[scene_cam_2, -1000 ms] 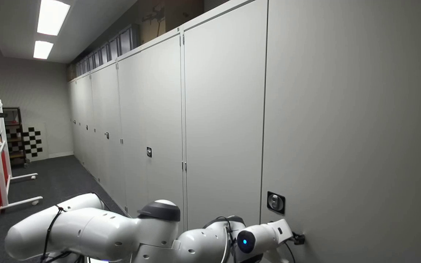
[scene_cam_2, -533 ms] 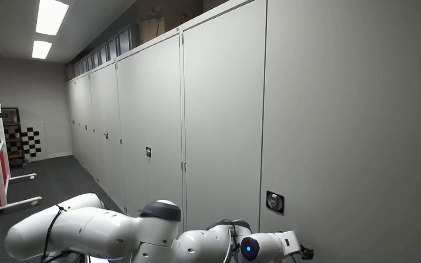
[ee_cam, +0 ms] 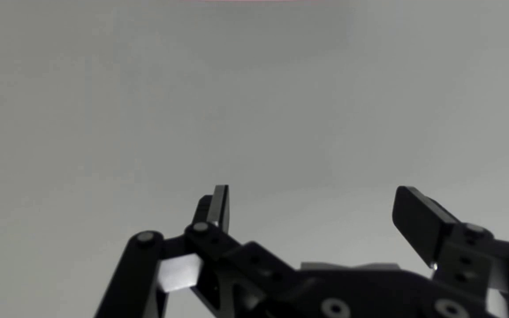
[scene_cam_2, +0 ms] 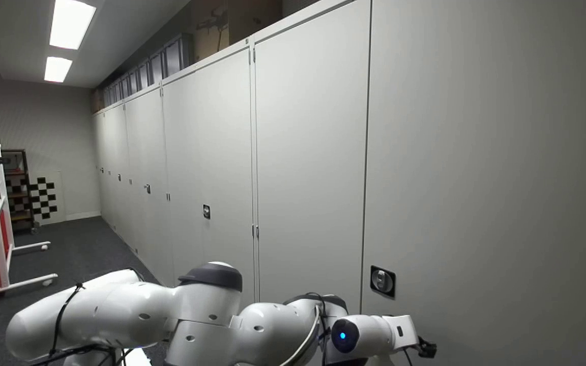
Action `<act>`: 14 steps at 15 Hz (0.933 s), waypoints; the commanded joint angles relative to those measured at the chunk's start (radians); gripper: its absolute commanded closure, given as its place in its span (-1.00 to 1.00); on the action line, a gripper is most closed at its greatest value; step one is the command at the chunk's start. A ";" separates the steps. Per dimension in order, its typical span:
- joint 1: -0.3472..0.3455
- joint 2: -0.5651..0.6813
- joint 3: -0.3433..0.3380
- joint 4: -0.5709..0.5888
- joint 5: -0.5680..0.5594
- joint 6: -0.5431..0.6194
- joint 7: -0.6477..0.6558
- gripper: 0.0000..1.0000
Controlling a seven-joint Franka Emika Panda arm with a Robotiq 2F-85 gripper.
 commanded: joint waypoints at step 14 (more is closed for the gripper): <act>-0.726 0.637 0.521 -0.711 0.101 -0.673 0.242 -1.00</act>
